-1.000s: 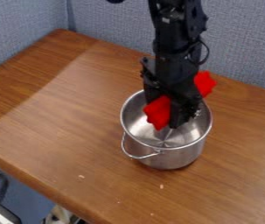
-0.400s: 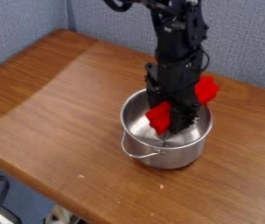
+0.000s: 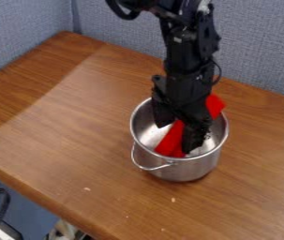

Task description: Put the red object in the metal pot

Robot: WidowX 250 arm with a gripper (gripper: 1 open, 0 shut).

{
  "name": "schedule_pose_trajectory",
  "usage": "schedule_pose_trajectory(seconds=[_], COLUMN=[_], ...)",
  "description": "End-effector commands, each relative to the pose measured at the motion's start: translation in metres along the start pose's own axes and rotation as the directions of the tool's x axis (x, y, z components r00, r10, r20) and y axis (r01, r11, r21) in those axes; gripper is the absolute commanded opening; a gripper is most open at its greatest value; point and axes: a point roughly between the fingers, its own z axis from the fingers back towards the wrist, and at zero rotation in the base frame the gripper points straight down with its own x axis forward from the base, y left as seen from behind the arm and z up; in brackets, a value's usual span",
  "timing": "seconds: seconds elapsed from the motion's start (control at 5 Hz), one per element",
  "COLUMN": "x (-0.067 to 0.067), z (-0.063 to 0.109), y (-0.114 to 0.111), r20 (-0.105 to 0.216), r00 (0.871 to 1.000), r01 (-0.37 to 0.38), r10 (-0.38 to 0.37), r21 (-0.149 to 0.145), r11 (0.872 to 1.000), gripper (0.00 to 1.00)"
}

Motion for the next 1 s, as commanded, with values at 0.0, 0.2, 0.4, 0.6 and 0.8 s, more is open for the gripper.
schedule_pose_trajectory(seconds=[0.0,0.2,0.4,0.6,0.8], x=[0.014,0.025,0.032,0.042,0.048], z=[0.015,0.014,0.014,0.011,0.010], y=[0.004,0.003,-0.008,-0.021,-0.023], r20=[0.057,0.065,0.071,0.067,0.056], r00=[0.998,0.998,0.997,0.998,0.998], r01=[-0.002,0.007,0.001,0.005,0.021], r10=[0.000,-0.009,-0.004,-0.009,-0.025], r21=[0.026,0.038,0.046,0.062,0.073], r11=[1.000,0.999,0.999,0.998,0.997], gripper=[1.00,1.00,1.00,1.00,1.00])
